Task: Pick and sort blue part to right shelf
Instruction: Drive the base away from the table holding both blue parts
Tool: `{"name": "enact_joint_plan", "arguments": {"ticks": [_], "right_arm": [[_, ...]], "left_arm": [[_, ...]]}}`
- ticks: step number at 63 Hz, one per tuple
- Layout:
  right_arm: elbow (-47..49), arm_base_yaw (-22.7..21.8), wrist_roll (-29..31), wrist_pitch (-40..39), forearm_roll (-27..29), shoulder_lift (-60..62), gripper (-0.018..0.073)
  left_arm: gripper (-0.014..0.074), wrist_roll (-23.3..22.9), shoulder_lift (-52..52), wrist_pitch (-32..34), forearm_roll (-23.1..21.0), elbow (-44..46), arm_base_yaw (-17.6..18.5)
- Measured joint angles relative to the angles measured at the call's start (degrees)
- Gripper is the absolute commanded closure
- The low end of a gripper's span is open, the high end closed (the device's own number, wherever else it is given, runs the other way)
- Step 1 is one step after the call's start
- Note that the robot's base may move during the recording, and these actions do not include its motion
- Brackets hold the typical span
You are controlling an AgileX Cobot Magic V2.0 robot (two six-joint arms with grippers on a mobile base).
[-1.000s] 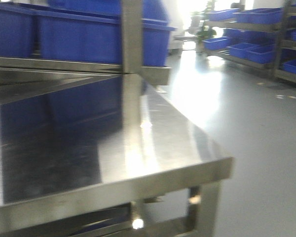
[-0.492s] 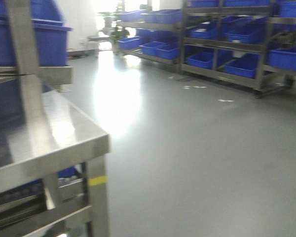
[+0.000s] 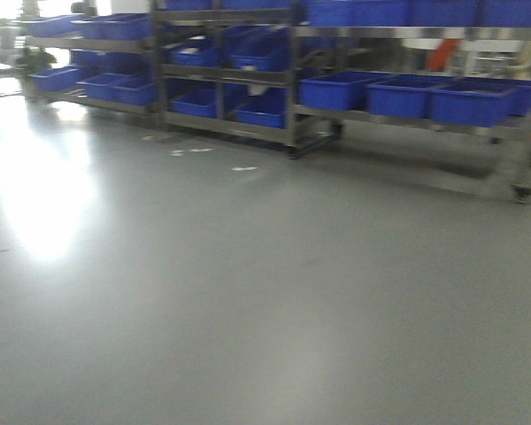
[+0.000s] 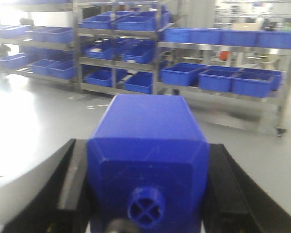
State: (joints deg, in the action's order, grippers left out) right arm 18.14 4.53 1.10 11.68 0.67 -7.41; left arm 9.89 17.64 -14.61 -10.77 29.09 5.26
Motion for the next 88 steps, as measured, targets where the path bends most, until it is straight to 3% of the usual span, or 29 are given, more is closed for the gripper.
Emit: {"name": "enact_joint_plan", "arguments": {"ticks": [88], "right_arm": [[0.0, 0.0, 0.0, 0.0, 0.0, 0.0, 0.0125]], "left_arm": [[0.0187, 0.0, 0.0, 0.0, 0.0, 0.0, 0.0]]}}
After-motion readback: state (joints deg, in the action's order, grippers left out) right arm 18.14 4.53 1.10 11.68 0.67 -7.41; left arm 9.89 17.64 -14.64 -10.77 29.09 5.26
